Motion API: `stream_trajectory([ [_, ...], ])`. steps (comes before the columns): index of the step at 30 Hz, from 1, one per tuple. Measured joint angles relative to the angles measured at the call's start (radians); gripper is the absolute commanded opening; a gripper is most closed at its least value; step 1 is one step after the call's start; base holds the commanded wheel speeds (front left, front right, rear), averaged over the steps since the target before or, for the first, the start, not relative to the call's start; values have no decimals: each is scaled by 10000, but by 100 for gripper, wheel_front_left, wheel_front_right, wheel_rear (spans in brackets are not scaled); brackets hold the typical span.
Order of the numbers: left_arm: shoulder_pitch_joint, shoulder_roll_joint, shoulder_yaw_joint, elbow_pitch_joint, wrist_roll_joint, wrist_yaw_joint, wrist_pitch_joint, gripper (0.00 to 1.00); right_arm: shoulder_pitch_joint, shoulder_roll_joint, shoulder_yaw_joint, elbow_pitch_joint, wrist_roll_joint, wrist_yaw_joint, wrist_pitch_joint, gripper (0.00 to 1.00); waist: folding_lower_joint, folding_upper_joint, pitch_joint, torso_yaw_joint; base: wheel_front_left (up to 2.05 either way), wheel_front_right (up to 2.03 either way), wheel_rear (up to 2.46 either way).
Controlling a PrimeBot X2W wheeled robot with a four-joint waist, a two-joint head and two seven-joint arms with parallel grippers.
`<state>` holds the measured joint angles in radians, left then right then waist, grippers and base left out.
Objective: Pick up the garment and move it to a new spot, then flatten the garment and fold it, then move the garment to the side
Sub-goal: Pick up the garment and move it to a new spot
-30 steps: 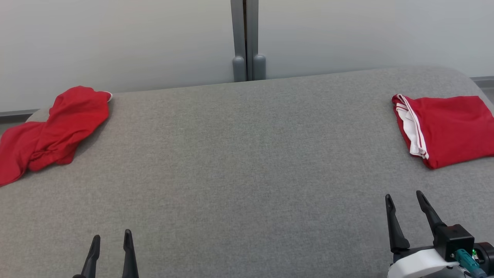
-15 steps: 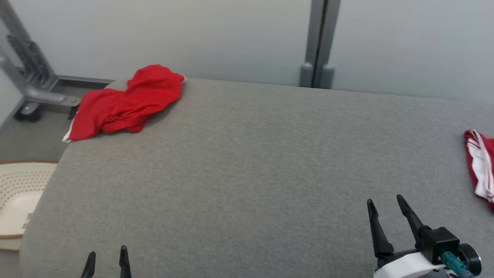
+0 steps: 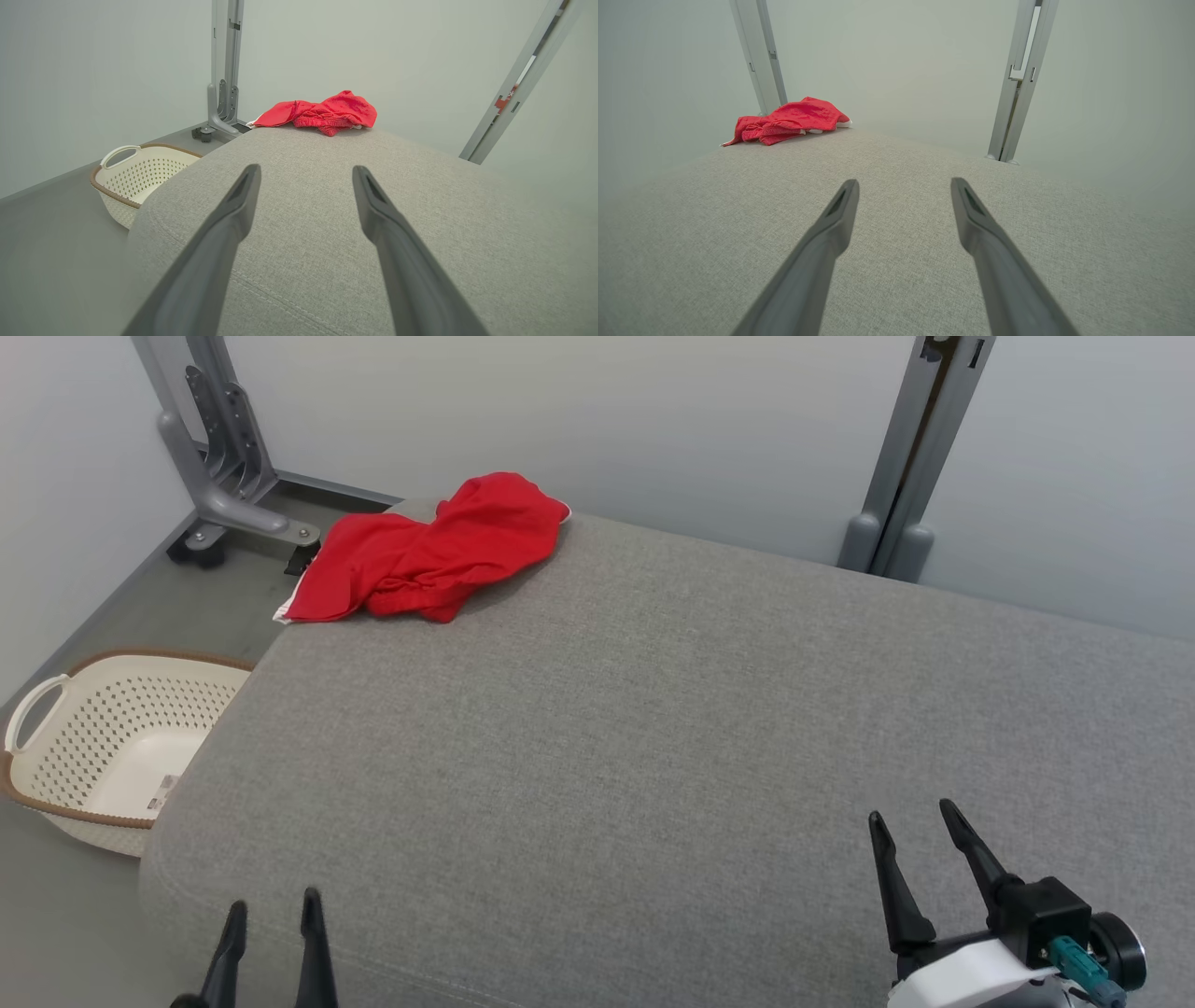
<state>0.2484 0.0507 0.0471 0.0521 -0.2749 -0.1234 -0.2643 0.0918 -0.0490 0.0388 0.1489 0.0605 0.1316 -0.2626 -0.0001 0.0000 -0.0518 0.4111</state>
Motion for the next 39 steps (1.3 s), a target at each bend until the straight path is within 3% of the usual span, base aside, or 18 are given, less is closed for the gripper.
stream_trajectory([
  [2, -551, 48, -408, 380, -600, -35, 2, 100, -106, 8, 12, -90, -217, 0, 0, 100, 0, 0, 138, -29, 0, 0, 0],
  [11, -5542, 2224, -2226, 2019, -3321, -56, 288, 100, -2568, 21, -38, -575, -1919, 0, -2, 100, 1, 0, 1670, -164, 0, 0, 0],
  [18, -8657, 3195, -3622, 3407, -5908, -58, 696, 100, -3580, -203, -324, -688, -2587, 0, -2, 100, 1, 0, 3773, -331, 0, 0, 0],
  [25, -10402, 3707, -4349, 5260, -7691, -58, 888, 100, -3845, -372, -309, -823, -2765, 0, -2, 100, 3, 0, 5706, -687, 0, 0, 0],
  [32, -11689, 4397, -4824, 6819, -8441, -58, 918, 100, -3892, -564, 15, -1515, -2832, 2, 21, 100, 2, 0, 6764, -1163, 0, 0, 0],
  [39, -12550, 4725, -5540, 7981, -8705, -58, 968, 100, -3748, -790, 207, -2406, -2796, 0, 508, 100, 2, 0, 7229, -1702, 0, 0, 0],
])
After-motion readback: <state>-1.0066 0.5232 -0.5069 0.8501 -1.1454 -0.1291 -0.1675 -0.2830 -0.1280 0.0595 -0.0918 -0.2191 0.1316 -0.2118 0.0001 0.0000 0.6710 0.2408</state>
